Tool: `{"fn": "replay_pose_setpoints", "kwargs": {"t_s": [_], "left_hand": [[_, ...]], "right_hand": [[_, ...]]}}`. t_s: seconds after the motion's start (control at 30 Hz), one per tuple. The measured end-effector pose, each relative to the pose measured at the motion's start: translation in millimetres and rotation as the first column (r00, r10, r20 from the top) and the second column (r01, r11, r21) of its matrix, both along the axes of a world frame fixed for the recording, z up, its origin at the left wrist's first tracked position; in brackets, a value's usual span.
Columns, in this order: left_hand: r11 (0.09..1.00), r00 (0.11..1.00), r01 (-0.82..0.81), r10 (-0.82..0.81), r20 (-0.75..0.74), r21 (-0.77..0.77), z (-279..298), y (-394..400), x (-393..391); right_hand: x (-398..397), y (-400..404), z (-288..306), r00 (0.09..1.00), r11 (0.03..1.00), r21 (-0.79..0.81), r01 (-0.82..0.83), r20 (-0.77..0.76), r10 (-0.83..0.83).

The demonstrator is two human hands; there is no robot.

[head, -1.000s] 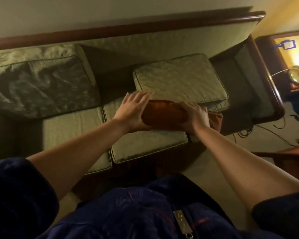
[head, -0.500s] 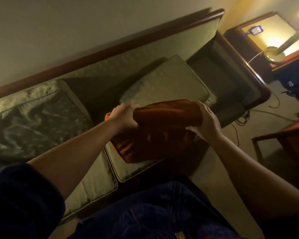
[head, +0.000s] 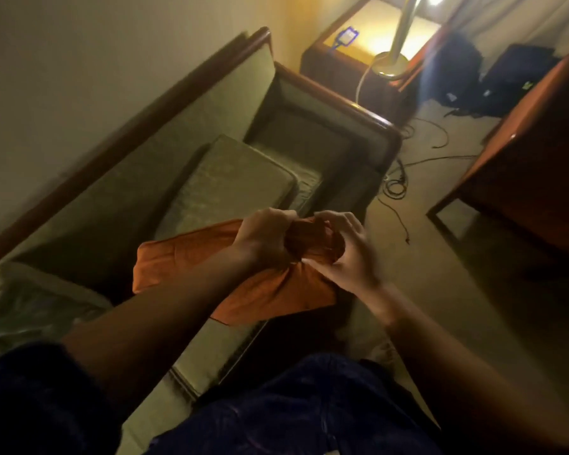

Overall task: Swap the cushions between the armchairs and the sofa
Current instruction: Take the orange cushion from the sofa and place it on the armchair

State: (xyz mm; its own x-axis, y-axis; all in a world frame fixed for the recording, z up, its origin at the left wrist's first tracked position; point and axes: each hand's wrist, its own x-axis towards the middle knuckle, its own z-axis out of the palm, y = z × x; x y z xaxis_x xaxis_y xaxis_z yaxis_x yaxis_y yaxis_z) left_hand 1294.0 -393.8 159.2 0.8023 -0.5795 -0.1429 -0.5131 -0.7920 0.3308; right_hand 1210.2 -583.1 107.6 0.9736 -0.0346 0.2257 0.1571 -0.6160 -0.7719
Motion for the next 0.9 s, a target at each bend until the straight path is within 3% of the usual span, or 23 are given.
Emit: {"fn": "replay_pose_setpoints", "kwargs": {"t_s": [0.1, 0.2, 0.33, 0.43, 0.53, 0.6, 0.7, 0.77, 0.83, 0.9], "left_hand": [[0.984, 0.999, 0.028, -0.032, -0.018, -0.177, 18.7, -65.0, -2.8], [0.948, 0.996, 0.049, -0.071, -0.06, -0.313, 38.3, -145.9, 0.0], [0.882, 0.987, 0.079, -0.134, -0.086, -0.465, 51.6, -240.3, 9.2], [0.85, 0.972, 0.048, -0.161, -0.173, -0.524, 60.9, -305.4, 23.3], [0.881, 0.915, 0.154, -0.298, -0.272, -0.447, 71.8, -360.6, 50.8], [0.941, 0.9, 0.242, -0.309, -0.307, -0.238, 89.7, -397.4, 68.7], [0.946, 0.96, 0.268, -0.246, -0.135, 0.184, 103.8, -482.1, 66.2], [0.833, 0.885, 0.423, -0.464, 0.034, 0.357, 84.2, -543.1, 42.1], [0.795, 0.783, 0.502, -0.585, 0.212, 0.34, 53.7, -600.0, 35.8], [0.824, 0.752, 0.535, -0.565, 0.339, 0.188, 42.2, -652.1, 60.5]], "right_hand": [[-18.5, -98.7, -1.2, 0.977, 0.997, -0.027, 0.066, -0.202, -0.07], [-45.2, -199.3, -8.2, 0.865, 0.983, -0.122, 0.135, -0.47, -0.177], [-47.6, -320.1, 21.8, 0.882, 0.921, -0.262, 0.29, -0.301, -0.363], [-40.1, -395.4, 56.0, 0.873, 0.9, -0.347, 0.264, -0.31, -0.376], [-43.5, -442.6, 70.1, 0.887, 0.911, -0.303, 0.278, -0.283, -0.365], [-45.3, -460.6, 76.0, 0.882, 0.887, -0.349, 0.302, -0.251, -0.399], [-35.8, -489.6, 74.0, 0.85, 0.838, -0.418, 0.351, -0.234, -0.473], [-25.4, -514.8, 77.6, 0.848, 0.824, -0.423, 0.377, -0.201, -0.491], [-15.3, -550.9, 86.8, 0.851, 0.831, -0.414, 0.372, -0.207, -0.483], [-2.7, -596.5, 97.7, 0.837, 0.806, -0.478, 0.349, -0.227, -0.497]]}}
